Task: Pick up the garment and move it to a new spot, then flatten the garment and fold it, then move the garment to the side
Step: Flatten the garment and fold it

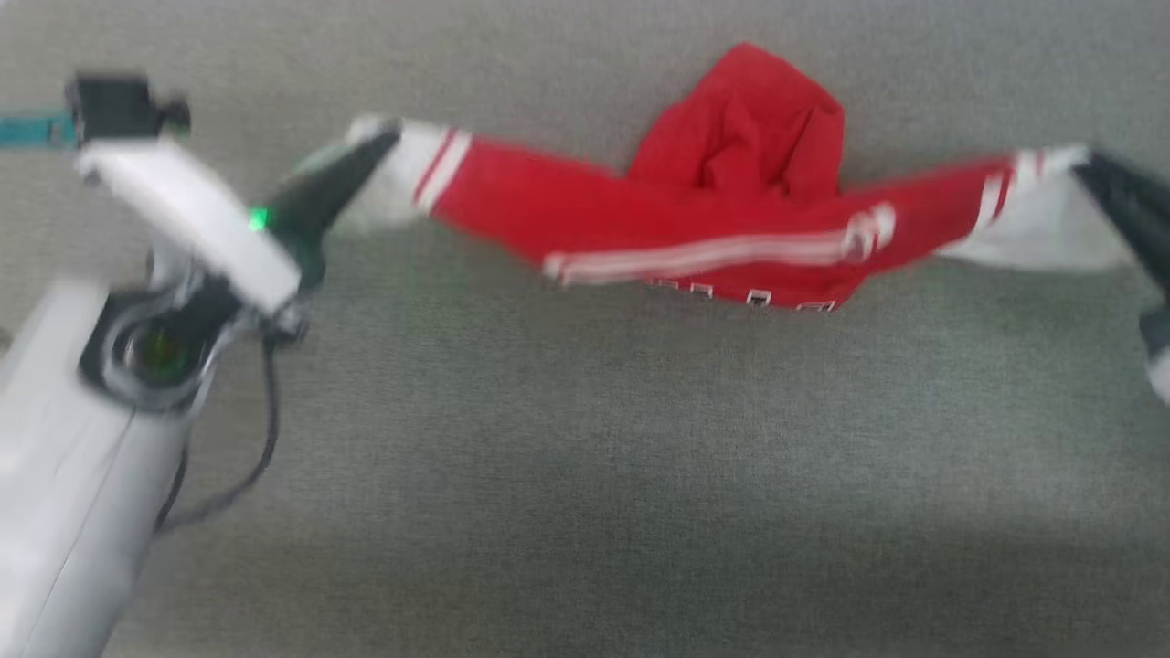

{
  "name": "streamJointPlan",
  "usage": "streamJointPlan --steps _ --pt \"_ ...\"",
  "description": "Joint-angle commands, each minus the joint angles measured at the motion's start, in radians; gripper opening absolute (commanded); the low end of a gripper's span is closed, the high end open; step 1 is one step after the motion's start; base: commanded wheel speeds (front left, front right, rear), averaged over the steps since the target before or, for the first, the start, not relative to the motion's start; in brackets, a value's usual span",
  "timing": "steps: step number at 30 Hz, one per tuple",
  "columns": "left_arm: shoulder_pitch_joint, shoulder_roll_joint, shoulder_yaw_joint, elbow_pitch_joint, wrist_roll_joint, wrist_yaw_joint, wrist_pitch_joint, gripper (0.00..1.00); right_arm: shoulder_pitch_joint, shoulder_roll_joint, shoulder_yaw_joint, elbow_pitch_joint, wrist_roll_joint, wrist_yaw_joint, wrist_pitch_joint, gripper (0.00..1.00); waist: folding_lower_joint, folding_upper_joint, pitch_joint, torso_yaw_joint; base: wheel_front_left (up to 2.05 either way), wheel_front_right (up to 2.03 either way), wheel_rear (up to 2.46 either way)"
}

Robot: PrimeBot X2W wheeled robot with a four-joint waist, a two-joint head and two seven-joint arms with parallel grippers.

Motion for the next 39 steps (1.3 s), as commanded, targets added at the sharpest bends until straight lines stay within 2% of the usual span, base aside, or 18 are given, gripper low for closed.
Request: streamJointPlan --steps 1,3,4,5,6,7,11,16,21,23,29,39 --pt "-0.068 -0.03 -0.001 0.035 0.016 0.006 -0.015 0.0 -0.04 0.035 -0.023 0.024 0.011 -0.002 0.007 0.0 0.0 0.0 0.029 -0.004 0.0 0.0 0.0" --pt "-0.162 -0.068 0.002 0.125 0.05 0.02 -0.051 0.0 -0.118 0.098 -0.045 0.069 0.018 -0.002 0.033 0.0 0.0 0.0 0.054 -0.007 0.0 0.0 0.0" --pt "-0.279 -0.101 -0.005 0.217 0.096 0.026 -0.086 0.0 -0.225 0.167 -0.061 0.128 0.027 -0.002 0.062 0.0 0.0 0.0 0.081 -0.017 0.0 0.0 0.0" --pt "-0.345 -0.114 -0.002 0.27 0.126 0.035 -0.115 0.0 -0.289 0.201 -0.068 0.161 0.031 -0.002 0.074 0.0 0.0 0.0 0.096 -0.023 0.0 0.0 0.0" --pt "-0.345 -0.114 -0.002 0.27 0.126 0.035 -0.115 0.0 -0.289 0.201 -0.068 0.161 0.031 -0.002 0.074 0.0 0.0 0.0 0.096 -0.023 0.0 0.0 0.0" --pt "-0.478 -0.143 -0.006 0.363 0.178 0.039 -0.17 0.0 -0.426 0.264 -0.081 0.239 0.032 -0.002 0.09 0.0 0.0 0.0 0.123 -0.035 0.0 0.0 0.0" --pt "-0.74 -0.181 0.004 0.522 0.268 0.032 -0.302 0.0 -0.691 0.374 -0.115 0.401 0.02 -0.002 0.075 0.0 0.0 0.0 0.164 -0.056 0.0 0.0 0.0" --pt "-0.997 -0.213 0.039 0.659 0.298 0.008 -0.437 0.0 -0.942 0.441 -0.137 0.572 -0.044 -0.002 -0.008 0.0 0.0 0.0 0.179 -0.072 0.0 0.0 0.0" --pt "-1.101 -0.231 0.042 0.738 0.28 -0.013 -0.471 0.0 -1.066 0.446 -0.091 0.671 -0.071 -0.002 -0.063 0.0 0.0 0.0 0.169 -0.073 0.0 0.0 0.0" --pt "-1.087 -0.246 0.043 0.735 0.251 -0.017 -0.455 0.0 -1.068 0.439 -0.062 0.69 -0.053 -0.002 -0.067 0.0 0.0 0.0 0.162 -0.066 0.0 0.0 0.0" --pt "-0.931 -0.219 -0.006 0.645 0.193 -0.016 -0.403 0.0 -0.978 0.389 0.052 0.672 0.0 -0.002 -0.049 0.0 0.0 0.0 0.151 -0.057 0.0 0.0 0.0" --pt "-0.412 -0.133 -0.096 0.37 0.025 -0.016 -0.299 0.0 -0.585 0.215 0.226 0.456 0.15 -0.002 -0.026 0.0 0.0 0.0 0.119 -0.033 0.0 0.0 0.0"
